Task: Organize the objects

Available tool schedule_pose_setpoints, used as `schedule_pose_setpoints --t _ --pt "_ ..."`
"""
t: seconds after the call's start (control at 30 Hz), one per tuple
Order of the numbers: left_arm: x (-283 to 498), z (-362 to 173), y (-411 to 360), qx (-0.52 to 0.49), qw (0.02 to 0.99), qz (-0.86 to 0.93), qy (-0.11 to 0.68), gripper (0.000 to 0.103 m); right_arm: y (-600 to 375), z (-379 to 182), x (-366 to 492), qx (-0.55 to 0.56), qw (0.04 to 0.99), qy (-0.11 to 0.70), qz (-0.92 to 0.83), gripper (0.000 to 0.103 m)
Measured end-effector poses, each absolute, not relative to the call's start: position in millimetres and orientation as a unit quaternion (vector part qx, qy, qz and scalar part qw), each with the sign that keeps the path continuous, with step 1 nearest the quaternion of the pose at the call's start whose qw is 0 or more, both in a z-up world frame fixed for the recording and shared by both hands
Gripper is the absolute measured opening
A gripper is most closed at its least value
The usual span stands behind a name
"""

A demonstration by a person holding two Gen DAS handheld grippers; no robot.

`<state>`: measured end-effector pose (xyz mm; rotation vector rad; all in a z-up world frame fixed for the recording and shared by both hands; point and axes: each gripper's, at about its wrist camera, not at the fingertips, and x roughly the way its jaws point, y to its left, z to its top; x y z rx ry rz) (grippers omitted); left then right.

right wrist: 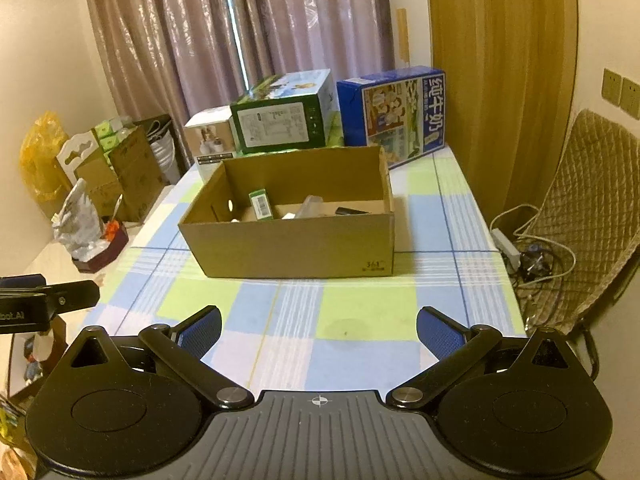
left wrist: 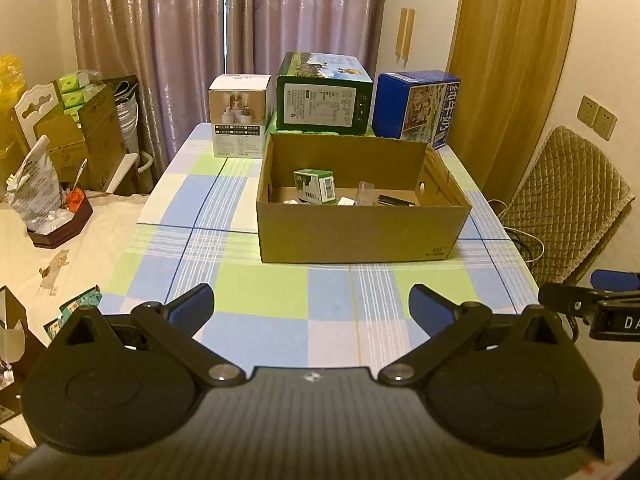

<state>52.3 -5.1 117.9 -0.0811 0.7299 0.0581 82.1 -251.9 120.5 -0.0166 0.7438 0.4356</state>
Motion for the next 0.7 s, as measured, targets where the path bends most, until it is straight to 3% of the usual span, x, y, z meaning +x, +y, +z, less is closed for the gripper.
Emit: schedule_pose_setpoints --t 0.7 --pt "18.8 105.2 -24.6 -0.039 0.932 0.021 0.360 0.102 -253.8 114.6 58.5 -0.012 0.903 0.374 0.211 0.101"
